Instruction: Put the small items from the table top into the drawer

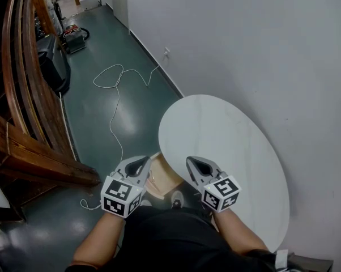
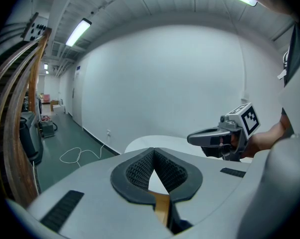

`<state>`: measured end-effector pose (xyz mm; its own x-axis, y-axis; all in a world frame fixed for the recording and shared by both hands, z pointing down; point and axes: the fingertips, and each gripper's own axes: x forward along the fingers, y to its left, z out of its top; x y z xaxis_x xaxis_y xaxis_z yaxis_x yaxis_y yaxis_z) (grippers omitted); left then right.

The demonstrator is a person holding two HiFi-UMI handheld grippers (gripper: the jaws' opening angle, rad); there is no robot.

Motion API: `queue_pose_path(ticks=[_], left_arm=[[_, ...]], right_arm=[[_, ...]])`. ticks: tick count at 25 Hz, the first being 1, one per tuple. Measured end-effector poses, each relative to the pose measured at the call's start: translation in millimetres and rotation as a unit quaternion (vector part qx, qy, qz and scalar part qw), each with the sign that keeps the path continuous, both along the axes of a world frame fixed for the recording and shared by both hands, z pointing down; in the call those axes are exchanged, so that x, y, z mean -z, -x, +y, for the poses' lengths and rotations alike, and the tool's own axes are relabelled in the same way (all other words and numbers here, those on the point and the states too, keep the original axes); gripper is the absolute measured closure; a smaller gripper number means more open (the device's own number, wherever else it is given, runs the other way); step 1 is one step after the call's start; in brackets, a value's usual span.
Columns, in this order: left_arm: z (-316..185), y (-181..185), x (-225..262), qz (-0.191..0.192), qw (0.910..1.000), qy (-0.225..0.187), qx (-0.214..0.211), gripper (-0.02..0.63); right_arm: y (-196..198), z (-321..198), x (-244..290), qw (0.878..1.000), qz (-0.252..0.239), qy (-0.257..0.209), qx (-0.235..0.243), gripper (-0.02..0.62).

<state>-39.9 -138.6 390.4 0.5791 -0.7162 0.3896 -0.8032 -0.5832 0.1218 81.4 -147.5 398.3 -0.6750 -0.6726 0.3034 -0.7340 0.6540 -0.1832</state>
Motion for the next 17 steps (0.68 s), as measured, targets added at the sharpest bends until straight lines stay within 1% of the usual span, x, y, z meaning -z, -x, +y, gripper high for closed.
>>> queue_pose_path(ticks=[17], left_arm=[[1.0,0.4,-0.9,-0.001,1.0,0.0,0.001,0.592]], right_arm=[[0.4,1.3,-1.2,1.0,0.0,0.0,0.001,0.588]])
